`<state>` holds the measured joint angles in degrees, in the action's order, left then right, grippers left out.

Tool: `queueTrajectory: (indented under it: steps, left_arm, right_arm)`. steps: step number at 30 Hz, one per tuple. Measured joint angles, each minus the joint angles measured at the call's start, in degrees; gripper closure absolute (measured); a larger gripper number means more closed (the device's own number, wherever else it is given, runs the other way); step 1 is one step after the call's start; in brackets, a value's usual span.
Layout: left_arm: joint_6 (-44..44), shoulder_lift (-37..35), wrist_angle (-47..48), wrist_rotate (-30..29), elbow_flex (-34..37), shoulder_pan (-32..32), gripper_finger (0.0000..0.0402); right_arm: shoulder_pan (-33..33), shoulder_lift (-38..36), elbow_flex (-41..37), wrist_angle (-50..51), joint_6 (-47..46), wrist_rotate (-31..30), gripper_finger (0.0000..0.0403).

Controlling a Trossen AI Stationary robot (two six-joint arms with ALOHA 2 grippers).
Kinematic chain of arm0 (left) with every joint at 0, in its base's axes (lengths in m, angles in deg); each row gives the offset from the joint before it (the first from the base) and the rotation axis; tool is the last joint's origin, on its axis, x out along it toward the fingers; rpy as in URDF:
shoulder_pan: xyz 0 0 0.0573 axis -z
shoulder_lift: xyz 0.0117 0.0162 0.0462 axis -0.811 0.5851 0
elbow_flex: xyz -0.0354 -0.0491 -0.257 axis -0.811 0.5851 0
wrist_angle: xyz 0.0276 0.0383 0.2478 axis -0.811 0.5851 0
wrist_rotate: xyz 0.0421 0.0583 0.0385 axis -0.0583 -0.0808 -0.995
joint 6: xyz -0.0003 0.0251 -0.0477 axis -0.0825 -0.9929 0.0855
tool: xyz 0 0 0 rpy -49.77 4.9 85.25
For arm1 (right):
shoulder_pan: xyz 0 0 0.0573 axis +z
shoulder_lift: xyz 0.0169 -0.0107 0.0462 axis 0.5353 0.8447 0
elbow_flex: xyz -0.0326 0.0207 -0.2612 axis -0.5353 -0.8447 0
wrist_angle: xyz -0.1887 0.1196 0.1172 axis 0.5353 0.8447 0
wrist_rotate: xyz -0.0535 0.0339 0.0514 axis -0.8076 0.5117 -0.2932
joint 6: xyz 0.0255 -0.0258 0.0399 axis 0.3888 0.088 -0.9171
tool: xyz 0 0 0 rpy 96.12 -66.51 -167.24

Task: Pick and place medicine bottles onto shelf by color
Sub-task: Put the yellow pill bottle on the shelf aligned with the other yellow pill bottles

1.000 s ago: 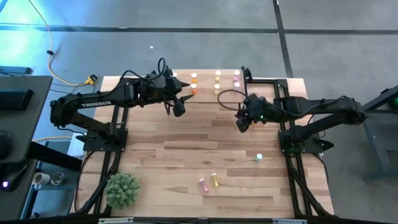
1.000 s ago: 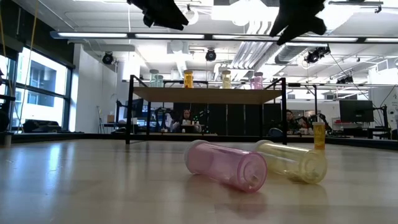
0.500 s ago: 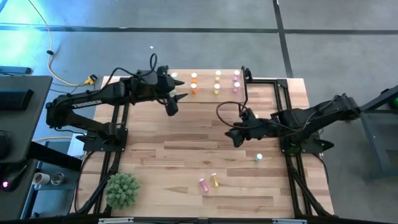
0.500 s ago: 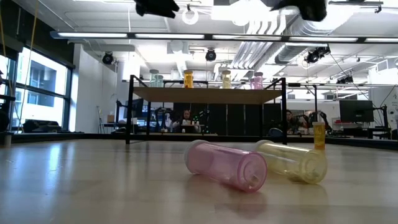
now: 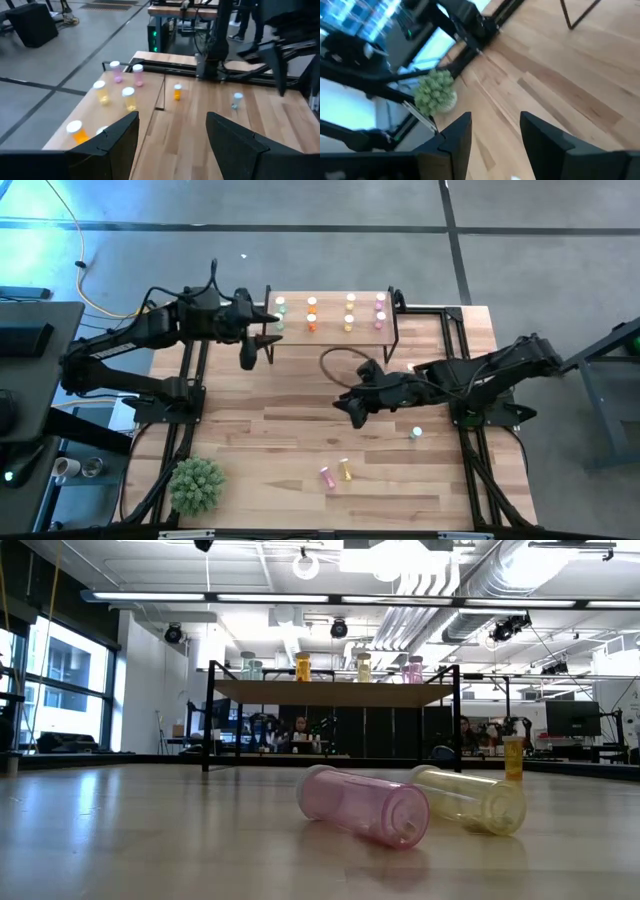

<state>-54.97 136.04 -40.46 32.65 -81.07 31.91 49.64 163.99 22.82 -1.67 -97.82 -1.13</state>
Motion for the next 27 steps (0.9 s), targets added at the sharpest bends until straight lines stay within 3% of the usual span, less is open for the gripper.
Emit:
queueTrajectory:
  steps: [7, 11, 20, 27]
  left_arm:
    - [-1.0, -0.9, 3.1, -0.3, 0.0, 0.0, 0.0183]
    - [-1.0, -0.9, 4.6, -0.5, 0.0, 0.0, 0.0183]
    - [-1.0, -1.2, 5.1, -0.4, 0.0, 0.0, 0.0183]
    - [-1.4, -2.0, 5.1, -0.5, 0.0, 0.0, 0.0183]
  right_arm:
    - [3.2, 10.1, 15.2, 19.2, -6.2, 1.0, 0.0245]
    - [4.8, 15.8, 20.1, 28.1, -11.1, 4.8, 0.0245]
    - [6.6, 23.2, 19.1, 33.8, -21.2, 14.7, 0.0239]
    - [6.9, 27.1, 18.7, 33.1, -23.5, 17.2, 0.0192]
